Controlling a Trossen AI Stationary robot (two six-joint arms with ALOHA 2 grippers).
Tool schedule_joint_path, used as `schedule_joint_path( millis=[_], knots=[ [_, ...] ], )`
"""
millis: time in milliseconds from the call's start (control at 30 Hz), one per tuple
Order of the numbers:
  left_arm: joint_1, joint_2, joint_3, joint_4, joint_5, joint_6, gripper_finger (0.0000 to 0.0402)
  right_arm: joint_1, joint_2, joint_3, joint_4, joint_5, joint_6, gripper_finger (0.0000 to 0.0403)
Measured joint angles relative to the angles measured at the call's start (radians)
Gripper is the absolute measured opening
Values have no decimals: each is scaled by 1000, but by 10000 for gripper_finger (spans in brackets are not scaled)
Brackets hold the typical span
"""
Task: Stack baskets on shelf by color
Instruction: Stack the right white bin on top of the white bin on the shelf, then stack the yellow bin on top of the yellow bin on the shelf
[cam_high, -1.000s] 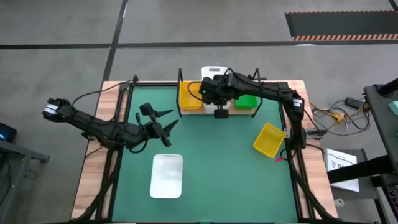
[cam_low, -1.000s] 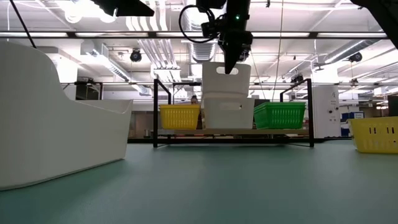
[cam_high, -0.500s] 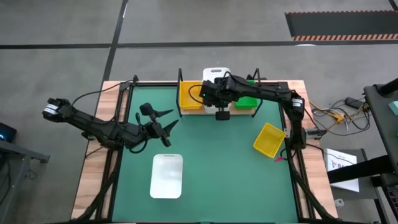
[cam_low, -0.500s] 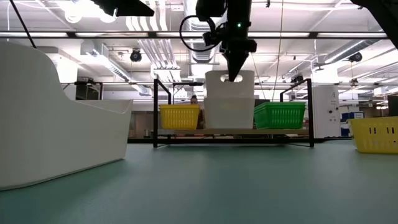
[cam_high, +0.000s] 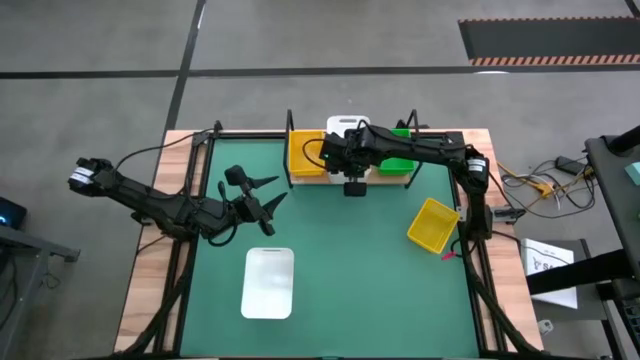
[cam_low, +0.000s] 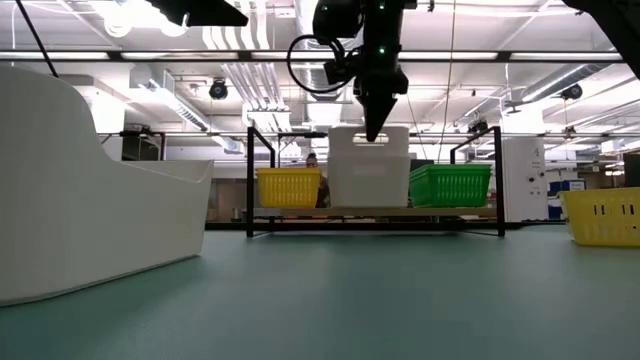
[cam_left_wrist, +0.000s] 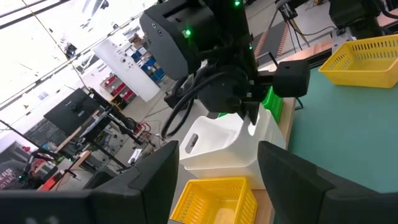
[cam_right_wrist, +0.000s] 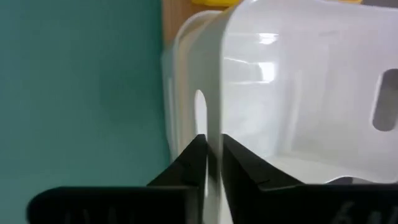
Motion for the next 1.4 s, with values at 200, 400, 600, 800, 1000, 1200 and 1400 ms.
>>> schedule_joint_path(
  millis=[200, 400, 600, 800, 1000, 1200, 1400],
  knots=[
    [0, 0, 0, 0, 0, 0, 203, 0, -2, 33, -37, -16, 4, 90],
    [0, 0, 0, 0, 0, 0, 203, 3, -47, 65, -97, -123, 135, 119],
    [0, 0, 0, 3, 0, -25, 203, 117, -207, -133, 40, -169, 189, 94],
    [0, 2, 0, 56, 0, -28, 203, 306, -421, -548, 598, -160, 219, 44],
    [0, 23, 0, 162, 0, -28, 203, 457, -510, -959, 1233, -139, 101, 11],
    [-1, 81, 0, 192, 4, -66, 203, 497, -540, -1149, 1438, -146, 91, 9],
    [-1, 185, 0, 189, 15, -211, 203, 508, -589, -1209, 1442, -137, 183, 9]
  ],
)
